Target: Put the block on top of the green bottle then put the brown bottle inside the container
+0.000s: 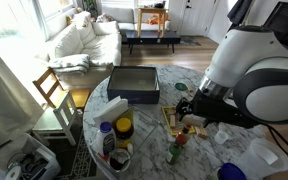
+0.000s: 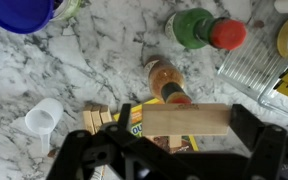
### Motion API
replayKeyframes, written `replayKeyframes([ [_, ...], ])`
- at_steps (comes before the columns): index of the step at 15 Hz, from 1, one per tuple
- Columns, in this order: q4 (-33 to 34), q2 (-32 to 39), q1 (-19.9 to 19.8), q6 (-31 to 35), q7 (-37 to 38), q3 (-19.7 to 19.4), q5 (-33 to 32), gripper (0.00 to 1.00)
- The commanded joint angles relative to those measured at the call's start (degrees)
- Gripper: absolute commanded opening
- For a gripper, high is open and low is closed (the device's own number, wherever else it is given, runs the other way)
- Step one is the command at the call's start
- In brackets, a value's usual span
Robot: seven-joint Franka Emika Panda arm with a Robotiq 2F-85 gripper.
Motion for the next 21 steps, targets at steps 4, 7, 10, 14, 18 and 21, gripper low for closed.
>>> replayKeyframes([
  [4,0.7,1.8,0.9,1.9,-0.2,-1.2,0.2,0.66],
  [7,1.2,1.2,1.3,2.7,-0.4,-0.9,0.3,0.59],
  [10,2.1,-0.8,2.8,1.0,-1.3,-0.4,1.5,0.59],
  [14,2.4,-4.1,6.2,-1.6,-4.2,0.9,4.1,0.59],
  [18,1.5,-5.2,7.7,-4.8,-6.5,2.2,3.0,0.59],
  [21,0.9,-4.8,7.8,-4.4,-7.2,3.2,1.6,0.59],
])
